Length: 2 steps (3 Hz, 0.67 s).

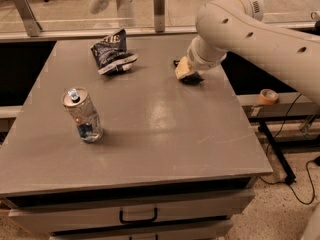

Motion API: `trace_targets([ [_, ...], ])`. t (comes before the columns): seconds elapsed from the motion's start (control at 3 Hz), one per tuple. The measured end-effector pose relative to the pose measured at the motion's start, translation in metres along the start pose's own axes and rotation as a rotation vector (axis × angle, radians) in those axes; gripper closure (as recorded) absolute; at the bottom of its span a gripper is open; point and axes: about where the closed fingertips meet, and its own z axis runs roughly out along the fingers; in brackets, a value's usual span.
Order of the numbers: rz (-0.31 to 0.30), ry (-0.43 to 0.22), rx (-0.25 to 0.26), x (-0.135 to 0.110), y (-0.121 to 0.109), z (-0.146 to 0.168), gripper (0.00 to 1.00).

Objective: Move rxbar blueberry near redbull can

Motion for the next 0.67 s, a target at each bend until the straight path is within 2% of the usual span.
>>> trace_targets([
  [0.33,0.0,0.0,0.0,-0.0029,-0.0004,-0.0045,0.87],
  [0.67,0.0,0.0,0.0,-0.003,-0.0004,-0.0047,1.0],
])
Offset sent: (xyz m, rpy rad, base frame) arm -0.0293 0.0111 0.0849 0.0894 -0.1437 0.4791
